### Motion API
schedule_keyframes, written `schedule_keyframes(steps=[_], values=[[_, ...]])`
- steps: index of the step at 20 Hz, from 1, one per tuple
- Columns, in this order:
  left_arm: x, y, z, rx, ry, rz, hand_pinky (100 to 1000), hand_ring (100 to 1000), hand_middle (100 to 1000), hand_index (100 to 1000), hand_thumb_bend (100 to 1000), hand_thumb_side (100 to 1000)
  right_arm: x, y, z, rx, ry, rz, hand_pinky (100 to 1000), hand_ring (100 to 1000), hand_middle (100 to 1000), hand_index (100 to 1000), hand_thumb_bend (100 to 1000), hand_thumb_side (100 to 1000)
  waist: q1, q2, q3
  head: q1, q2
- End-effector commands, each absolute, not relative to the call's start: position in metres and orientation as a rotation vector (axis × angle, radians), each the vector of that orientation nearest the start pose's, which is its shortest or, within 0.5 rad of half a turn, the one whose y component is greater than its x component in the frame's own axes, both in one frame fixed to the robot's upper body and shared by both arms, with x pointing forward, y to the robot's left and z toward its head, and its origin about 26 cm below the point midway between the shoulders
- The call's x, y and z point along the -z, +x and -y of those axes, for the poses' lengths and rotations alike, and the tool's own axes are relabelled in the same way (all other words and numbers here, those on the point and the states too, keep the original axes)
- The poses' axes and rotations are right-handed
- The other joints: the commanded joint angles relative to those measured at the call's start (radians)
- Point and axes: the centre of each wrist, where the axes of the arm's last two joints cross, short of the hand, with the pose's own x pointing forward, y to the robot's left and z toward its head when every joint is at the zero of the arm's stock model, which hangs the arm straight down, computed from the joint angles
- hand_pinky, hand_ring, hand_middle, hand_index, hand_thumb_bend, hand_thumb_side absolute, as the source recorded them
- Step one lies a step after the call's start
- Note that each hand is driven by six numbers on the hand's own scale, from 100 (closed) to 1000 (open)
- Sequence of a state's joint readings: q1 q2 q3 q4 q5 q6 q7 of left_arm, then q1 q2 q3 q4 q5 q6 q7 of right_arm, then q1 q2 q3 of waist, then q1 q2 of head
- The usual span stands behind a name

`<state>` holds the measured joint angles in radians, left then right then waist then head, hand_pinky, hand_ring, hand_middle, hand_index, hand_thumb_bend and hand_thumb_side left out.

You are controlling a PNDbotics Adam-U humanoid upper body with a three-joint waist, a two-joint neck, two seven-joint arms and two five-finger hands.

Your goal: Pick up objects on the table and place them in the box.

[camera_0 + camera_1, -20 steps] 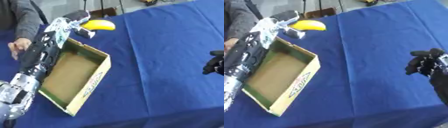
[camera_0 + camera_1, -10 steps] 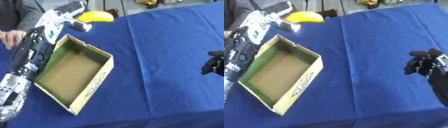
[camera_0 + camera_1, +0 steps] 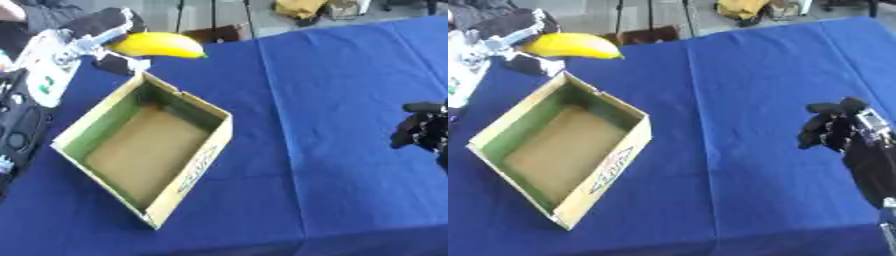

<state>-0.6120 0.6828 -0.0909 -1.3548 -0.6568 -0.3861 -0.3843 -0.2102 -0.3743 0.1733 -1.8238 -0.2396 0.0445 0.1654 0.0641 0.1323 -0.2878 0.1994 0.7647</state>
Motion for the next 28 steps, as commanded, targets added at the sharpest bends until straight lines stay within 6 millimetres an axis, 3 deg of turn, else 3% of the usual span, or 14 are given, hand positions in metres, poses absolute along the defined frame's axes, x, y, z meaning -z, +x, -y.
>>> schedule_keyframes(steps=[1, 6, 10, 16, 18, 19, 20, 21, 23, 25, 28], values=[[-0.225, 0.382, -0.361, 1.664, 0.864, 1.648, 318, 344, 373, 499, 100, 259, -0.126, 0.308, 0.251, -0.509, 0.232, 1.885, 563, 575, 533, 763, 100, 1000, -0.004, -0.017, 0.004, -0.015, 0.005], [-0.206, 0.356, -0.357, 1.693, 0.735, 1.582, 322, 351, 379, 505, 100, 253, -0.126, 0.308, 0.252, -0.503, 0.227, 1.886, 563, 575, 533, 763, 100, 1000, -0.004, -0.016, 0.008, -0.033, 0.005], [-0.187, 0.352, -0.349, 1.711, 0.625, 1.489, 346, 376, 403, 528, 100, 245, -0.126, 0.308, 0.251, -0.504, 0.231, 1.888, 563, 576, 533, 763, 100, 1000, -0.006, -0.013, 0.005, -0.034, 0.005], [-0.159, 0.357, -0.356, 1.793, 0.556, 1.281, 438, 473, 497, 623, 100, 507, -0.125, 0.308, 0.251, -0.502, 0.227, 1.887, 563, 577, 533, 763, 100, 1000, -0.006, -0.009, 0.001, -0.029, 0.005], [-0.150, 0.357, -0.362, 1.813, 0.530, 1.220, 478, 514, 541, 664, 100, 699, -0.125, 0.308, 0.251, -0.502, 0.227, 1.887, 563, 577, 533, 763, 100, 1000, -0.005, -0.009, 0.001, -0.030, 0.005], [-0.148, 0.358, -0.364, 1.822, 0.520, 1.198, 509, 542, 571, 688, 216, 831, -0.125, 0.308, 0.251, -0.501, 0.226, 1.886, 563, 577, 533, 763, 100, 1000, -0.005, -0.008, 0.001, -0.031, 0.005], [-0.145, 0.357, -0.367, 1.830, 0.509, 1.178, 522, 554, 585, 699, 281, 895, -0.125, 0.308, 0.251, -0.501, 0.225, 1.887, 563, 577, 533, 763, 100, 1000, -0.005, -0.008, 0.002, -0.032, 0.005], [-0.143, 0.357, -0.369, 1.837, 0.501, 1.162, 553, 586, 610, 722, 426, 1000, -0.125, 0.308, 0.251, -0.500, 0.225, 1.886, 563, 577, 532, 763, 100, 1000, -0.005, -0.007, 0.002, -0.032, 0.005], [-0.141, 0.356, -0.373, 1.843, 0.492, 1.153, 577, 622, 649, 755, 531, 1000, -0.125, 0.308, 0.252, -0.498, 0.222, 1.886, 563, 578, 532, 763, 100, 1000, -0.005, -0.006, 0.005, -0.032, 0.005], [-0.142, 0.353, -0.376, 1.833, 0.488, 1.167, 594, 648, 678, 765, 574, 1000, -0.125, 0.308, 0.252, -0.496, 0.220, 1.887, 563, 578, 532, 763, 100, 1000, -0.006, -0.006, 0.008, -0.033, 0.005], [-0.150, 0.349, -0.378, 1.775, 0.504, 1.244, 571, 618, 650, 740, 494, 1000, -0.124, 0.308, 0.252, -0.492, 0.218, 1.886, 563, 578, 532, 763, 100, 1000, -0.006, -0.006, 0.014, -0.036, 0.005]])
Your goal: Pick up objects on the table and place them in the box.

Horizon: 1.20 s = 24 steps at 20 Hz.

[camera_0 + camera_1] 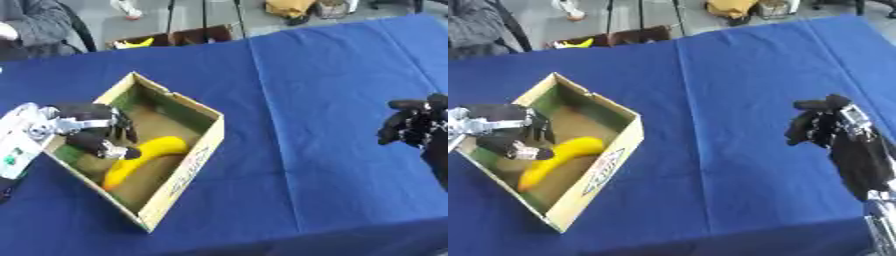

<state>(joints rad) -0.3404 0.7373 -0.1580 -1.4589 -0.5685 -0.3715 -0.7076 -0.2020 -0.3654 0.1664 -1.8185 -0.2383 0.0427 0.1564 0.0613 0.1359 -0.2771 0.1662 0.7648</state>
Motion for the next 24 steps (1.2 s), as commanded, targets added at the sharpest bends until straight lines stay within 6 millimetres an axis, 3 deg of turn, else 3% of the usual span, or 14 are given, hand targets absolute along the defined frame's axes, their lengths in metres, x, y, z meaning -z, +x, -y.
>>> schedule_keyframes(steps=[1, 3, 8, 11, 14, 20, 24], values=[[-0.155, 0.348, -0.378, 1.741, 0.517, 1.286, 557, 602, 632, 726, 443, 1000, -0.124, 0.308, 0.252, -0.490, 0.217, 1.886, 563, 578, 532, 763, 100, 1000, -0.004, -0.009, 0.006, -0.004, 0.005], [-0.166, 0.342, -0.379, 1.622, 0.556, 1.424, 529, 564, 604, 714, 279, 1000, -0.124, 0.308, 0.253, -0.489, 0.215, 1.887, 563, 579, 532, 763, 100, 1000, -0.004, -0.007, 0.009, -0.005, 0.005], [-0.193, 0.323, -0.373, 1.264, 0.630, 1.786, 523, 542, 592, 708, 100, 1000, -0.124, 0.308, 0.253, -0.485, 0.210, 1.889, 563, 579, 532, 763, 100, 1000, -0.006, -0.001, 0.021, -0.008, 0.005], [-0.198, 0.310, -0.369, 1.074, 0.590, 1.957, 528, 544, 594, 710, 100, 998, -0.124, 0.308, 0.254, -0.482, 0.207, 1.892, 563, 580, 532, 763, 100, 1000, -0.006, 0.000, 0.030, -0.009, 0.005], [-0.186, 0.298, -0.370, 0.847, 0.518, 2.046, 505, 528, 582, 708, 100, 1000, -0.125, 0.308, 0.253, -0.481, 0.210, 1.892, 563, 580, 532, 763, 100, 1000, -0.007, 0.001, 0.042, -0.012, 0.005], [-0.152, 0.282, -0.376, 0.495, 0.365, 2.053, 479, 509, 566, 701, 106, 1000, -0.123, 0.307, 0.256, -0.473, 0.199, 1.890, 563, 581, 531, 763, 100, 1000, -0.010, 0.001, 0.063, -0.017, 0.005], [-0.138, 0.277, -0.376, 0.372, 0.315, 2.048, 471, 503, 561, 700, 125, 1000, -0.122, 0.306, 0.256, -0.464, 0.195, 1.889, 563, 581, 531, 763, 100, 1000, -0.012, 0.003, 0.069, -0.020, 0.005]])
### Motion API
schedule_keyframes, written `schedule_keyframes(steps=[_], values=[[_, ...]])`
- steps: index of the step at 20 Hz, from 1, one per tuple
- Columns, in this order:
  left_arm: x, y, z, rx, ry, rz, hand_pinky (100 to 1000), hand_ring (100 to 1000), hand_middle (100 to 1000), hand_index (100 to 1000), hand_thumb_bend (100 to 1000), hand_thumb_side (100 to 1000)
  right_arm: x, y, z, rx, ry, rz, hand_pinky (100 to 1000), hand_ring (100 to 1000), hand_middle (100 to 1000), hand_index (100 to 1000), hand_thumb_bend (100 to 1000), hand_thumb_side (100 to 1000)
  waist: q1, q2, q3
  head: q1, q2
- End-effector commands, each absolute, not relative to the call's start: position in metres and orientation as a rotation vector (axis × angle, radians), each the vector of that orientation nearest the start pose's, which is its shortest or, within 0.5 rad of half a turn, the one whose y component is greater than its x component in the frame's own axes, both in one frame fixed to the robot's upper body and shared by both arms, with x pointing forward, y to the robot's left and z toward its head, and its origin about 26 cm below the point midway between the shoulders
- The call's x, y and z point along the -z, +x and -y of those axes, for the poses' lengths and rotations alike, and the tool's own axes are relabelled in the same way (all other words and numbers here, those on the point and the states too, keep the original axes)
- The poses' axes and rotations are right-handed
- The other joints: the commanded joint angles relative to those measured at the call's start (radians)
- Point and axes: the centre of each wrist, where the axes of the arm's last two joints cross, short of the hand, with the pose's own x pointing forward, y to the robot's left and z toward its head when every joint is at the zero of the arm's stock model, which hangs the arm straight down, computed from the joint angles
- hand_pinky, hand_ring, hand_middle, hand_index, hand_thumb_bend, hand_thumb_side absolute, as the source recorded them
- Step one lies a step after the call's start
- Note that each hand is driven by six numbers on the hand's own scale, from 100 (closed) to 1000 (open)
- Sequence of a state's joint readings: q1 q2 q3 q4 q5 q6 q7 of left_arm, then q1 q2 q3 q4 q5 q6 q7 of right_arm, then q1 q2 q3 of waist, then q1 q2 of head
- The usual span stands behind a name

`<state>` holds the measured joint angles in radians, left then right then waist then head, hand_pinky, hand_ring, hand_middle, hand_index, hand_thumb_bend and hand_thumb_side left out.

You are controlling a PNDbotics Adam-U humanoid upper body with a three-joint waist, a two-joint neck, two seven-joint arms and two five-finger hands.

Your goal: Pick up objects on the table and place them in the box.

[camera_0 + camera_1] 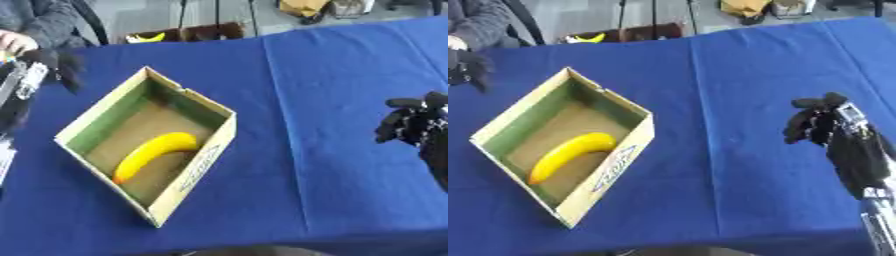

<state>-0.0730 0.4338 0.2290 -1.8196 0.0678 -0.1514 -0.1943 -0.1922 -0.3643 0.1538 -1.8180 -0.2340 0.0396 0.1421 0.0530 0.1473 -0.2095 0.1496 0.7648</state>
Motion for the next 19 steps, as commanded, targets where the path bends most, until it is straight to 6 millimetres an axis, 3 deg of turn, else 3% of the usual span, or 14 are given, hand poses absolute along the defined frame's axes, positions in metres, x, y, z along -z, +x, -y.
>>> schedule_keyframes(steps=[1, 8, 19], values=[[-0.1365, 0.2768, -0.3761, 0.341, 0.308, 2.048, 470, 502, 560, 700, 125, 1000, -0.1226, 0.3064, 0.2560, -0.466, 0.196, 1.891, 563, 581, 531, 763, 100, 1000, -0.005, -0.008, 0.003, -0.003, 0.005], [-0.1299, 0.2788, -0.3716, 0.226, 0.268, 2.035, 459, 493, 549, 697, 128, 1000, -0.1234, 0.3060, 0.2556, -0.462, 0.199, 1.895, 563, 581, 531, 763, 100, 1000, -0.012, -0.002, 0.007, -0.008, 0.005], [-0.1291, 0.2791, -0.3694, 0.196, 0.263, 2.039, 458, 492, 548, 697, 126, 1000, -0.1240, 0.3057, 0.2559, -0.461, 0.195, 1.899, 562, 582, 530, 763, 100, 1000, -0.014, 0.001, 0.006, -0.013, 0.005]])
